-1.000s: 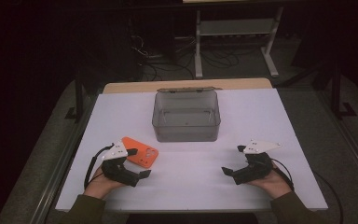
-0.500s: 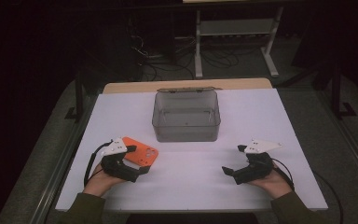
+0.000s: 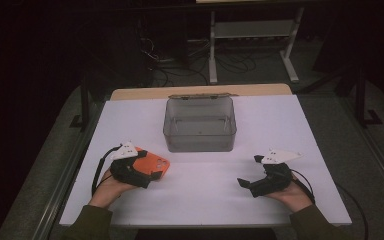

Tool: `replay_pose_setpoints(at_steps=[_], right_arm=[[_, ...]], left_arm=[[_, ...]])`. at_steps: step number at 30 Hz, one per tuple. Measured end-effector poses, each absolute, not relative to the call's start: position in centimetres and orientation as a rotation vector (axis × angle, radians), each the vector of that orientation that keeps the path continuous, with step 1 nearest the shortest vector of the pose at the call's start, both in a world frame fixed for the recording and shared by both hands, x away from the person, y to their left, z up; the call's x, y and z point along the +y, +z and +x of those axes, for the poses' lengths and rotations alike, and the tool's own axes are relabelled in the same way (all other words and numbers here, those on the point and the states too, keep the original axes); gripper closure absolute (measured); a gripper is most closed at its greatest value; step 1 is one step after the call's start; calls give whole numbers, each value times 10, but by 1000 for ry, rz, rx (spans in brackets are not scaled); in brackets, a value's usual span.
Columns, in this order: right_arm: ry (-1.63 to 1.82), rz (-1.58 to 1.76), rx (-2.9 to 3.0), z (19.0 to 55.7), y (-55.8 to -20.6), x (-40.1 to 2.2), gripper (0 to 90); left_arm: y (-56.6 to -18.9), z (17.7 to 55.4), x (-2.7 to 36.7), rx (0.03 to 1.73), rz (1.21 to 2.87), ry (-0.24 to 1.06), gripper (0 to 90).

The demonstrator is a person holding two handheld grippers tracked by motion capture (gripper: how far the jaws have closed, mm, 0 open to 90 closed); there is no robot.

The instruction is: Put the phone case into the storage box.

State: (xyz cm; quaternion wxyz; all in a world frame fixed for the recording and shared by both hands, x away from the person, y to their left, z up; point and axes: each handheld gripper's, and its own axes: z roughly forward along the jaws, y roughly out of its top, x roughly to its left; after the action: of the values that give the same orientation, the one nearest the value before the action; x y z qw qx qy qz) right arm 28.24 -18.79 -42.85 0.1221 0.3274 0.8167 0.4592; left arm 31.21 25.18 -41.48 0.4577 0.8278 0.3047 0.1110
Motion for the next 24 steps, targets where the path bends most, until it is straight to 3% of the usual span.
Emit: replay_pose_setpoints(at_steps=[11,17,24], right_arm=[[1336,949,2388,283,-429,-187,0],[1335,955,2386,283,-429,-187,0],[1334,951,2388,284,-430,-187,0]], left_arm=[[-412,318,249,755,2034,276,12],[-409,322,247,746,2033,283,65],[-407,325,245,754,2037,296,196]])
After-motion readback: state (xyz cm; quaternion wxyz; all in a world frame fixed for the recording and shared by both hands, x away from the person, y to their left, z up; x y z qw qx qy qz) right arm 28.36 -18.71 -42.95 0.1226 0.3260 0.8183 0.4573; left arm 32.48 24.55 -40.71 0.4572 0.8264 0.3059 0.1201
